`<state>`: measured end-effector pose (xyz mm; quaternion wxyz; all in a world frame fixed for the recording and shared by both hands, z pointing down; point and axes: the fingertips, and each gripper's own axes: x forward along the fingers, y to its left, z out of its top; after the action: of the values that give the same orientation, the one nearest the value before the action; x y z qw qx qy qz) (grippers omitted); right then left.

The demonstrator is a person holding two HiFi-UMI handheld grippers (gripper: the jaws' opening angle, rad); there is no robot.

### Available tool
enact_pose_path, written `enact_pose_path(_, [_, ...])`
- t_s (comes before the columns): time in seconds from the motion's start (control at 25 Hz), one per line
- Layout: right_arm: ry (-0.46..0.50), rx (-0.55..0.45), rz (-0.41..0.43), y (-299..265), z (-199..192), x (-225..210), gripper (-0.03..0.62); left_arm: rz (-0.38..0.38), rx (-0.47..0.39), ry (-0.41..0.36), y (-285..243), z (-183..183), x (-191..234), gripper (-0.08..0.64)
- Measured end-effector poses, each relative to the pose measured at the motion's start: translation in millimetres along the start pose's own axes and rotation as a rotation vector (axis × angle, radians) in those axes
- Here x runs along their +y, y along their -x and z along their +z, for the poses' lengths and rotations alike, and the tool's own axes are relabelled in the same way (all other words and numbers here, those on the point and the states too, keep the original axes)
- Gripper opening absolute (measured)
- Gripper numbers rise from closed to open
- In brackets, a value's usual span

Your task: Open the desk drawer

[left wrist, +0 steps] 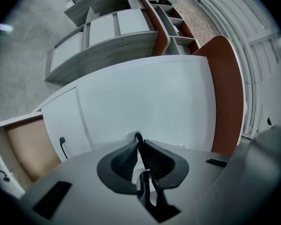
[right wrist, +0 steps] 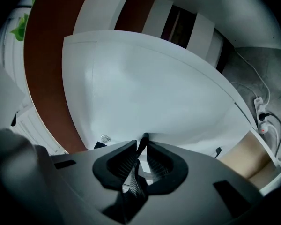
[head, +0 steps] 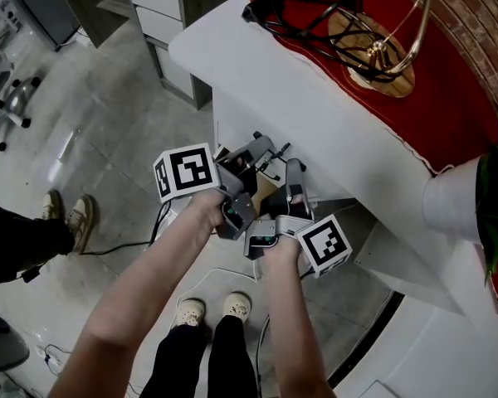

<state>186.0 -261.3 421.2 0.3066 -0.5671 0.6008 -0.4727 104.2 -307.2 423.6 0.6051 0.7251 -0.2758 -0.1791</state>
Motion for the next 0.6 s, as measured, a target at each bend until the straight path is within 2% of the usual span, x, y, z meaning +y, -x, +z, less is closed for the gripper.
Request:
enact_pose_path(0.24, [-0.014, -0.001, 0.010, -0.2, -0.8, 1.1, 0.077, 0.017, 0.000, -0.013, 0.6, -0.9, -0.3, 0.051])
enact_pose_path(0.6, [0.030, -0.011, -0.019, 11.0, -6.2, 0.2, 0.077, 0.021, 0.024, -0.025, 11.0, -6.7, -1.7, 0.051])
